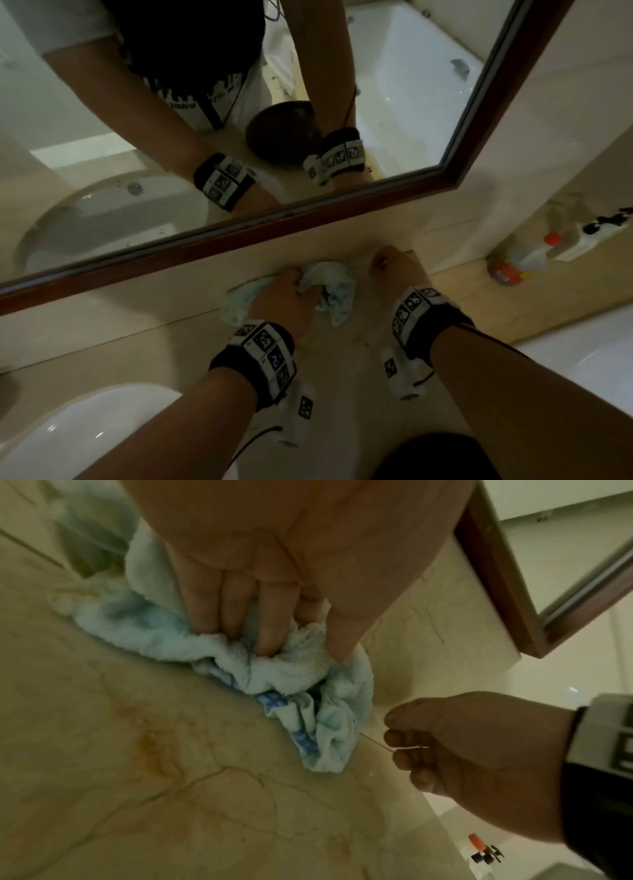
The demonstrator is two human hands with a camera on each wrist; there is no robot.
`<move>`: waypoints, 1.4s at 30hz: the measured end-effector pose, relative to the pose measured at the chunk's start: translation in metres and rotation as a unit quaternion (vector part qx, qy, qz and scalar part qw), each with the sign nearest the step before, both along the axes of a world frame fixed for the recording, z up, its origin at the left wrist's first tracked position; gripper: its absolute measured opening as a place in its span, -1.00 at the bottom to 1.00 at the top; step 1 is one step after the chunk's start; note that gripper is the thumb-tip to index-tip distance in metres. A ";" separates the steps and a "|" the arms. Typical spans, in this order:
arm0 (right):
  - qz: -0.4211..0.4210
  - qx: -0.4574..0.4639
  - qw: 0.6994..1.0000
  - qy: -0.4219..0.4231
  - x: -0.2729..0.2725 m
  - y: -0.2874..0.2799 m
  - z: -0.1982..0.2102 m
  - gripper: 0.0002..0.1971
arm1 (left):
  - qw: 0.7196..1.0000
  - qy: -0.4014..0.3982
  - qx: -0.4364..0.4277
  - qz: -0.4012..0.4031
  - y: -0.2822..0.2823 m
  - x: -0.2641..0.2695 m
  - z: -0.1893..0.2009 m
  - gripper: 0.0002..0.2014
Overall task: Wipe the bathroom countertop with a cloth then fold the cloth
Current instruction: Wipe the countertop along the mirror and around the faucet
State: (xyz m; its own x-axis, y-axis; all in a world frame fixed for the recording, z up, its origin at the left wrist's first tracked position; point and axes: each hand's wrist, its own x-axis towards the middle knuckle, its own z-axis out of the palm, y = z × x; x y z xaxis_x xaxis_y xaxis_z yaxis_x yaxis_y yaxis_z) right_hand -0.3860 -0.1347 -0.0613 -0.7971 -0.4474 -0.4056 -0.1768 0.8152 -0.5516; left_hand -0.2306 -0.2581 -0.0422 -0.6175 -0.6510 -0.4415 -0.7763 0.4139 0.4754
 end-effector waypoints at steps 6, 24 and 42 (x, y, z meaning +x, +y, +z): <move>0.025 -0.112 0.969 -0.217 0.001 0.002 0.010 -0.66 | 0.999 0.021 0.043 -0.010 0.012 -0.027 0.004 -0.47; -0.022 0.012 0.999 0.019 -0.065 0.051 -0.003 -0.69 | 0.979 0.069 0.087 -0.170 0.069 -0.099 -0.023 -0.41; 0.247 0.204 0.947 -0.033 0.043 0.050 0.013 -0.73 | 0.954 -0.082 0.038 -0.286 0.041 0.017 0.010 -0.67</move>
